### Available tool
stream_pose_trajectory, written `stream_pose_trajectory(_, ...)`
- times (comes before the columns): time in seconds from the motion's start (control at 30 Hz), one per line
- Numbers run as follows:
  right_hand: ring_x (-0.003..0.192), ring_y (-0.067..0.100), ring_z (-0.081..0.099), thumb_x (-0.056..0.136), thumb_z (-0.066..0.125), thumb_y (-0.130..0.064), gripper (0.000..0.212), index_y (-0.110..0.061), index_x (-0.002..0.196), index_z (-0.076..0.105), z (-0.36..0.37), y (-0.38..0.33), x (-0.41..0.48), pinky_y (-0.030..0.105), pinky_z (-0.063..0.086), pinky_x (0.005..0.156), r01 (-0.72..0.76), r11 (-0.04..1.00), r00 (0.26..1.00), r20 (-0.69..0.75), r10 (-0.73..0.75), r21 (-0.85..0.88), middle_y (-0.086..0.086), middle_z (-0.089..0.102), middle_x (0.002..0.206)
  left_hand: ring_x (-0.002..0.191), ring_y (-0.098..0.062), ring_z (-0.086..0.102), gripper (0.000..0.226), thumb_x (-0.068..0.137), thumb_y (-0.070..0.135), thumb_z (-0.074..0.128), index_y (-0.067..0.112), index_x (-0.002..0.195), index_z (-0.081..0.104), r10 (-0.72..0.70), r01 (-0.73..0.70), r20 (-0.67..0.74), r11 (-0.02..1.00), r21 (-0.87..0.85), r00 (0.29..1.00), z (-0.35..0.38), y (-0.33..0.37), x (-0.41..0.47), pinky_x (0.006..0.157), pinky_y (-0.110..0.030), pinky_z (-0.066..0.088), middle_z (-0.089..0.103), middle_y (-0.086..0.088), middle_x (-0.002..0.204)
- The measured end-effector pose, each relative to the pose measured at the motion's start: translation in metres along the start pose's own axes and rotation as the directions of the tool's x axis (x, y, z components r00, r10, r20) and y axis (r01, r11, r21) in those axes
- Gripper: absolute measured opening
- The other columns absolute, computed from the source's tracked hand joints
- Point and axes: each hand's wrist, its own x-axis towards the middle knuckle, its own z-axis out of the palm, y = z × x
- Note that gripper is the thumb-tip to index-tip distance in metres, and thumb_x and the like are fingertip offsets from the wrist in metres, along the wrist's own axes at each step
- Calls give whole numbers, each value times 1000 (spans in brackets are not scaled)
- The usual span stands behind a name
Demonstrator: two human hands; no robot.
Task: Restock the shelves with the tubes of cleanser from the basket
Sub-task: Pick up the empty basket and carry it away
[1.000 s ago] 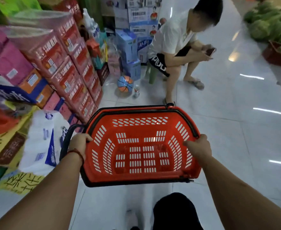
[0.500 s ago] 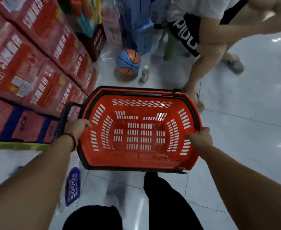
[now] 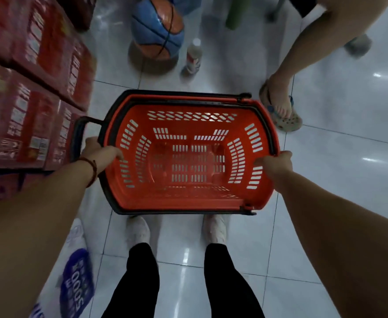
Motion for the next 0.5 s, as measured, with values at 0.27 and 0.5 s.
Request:
stream_pose_trajectory(0.27,118,45,61,87,75,-14,74,-14,145,30,23,15,22,62,52,96,-122,988,992,-19,121,-99,17,57,135,111,-39,60,99,70,20,81,19,148,19,-41,38,35,995,88,999,24,-28,36,96,-52,52,53,-15,130)
stream_pose_trajectory(0.5,122,42,58,84,77,-36,82,-16,148,30,36,-13,-21,58,52,98,13,909,999,-29,-28,-416,15,53,139,117,-37,56,95,71,48,73,22,150,27,115,-133,68,841,525,991,3,-23,11,98,-48,52,49,-17,137)
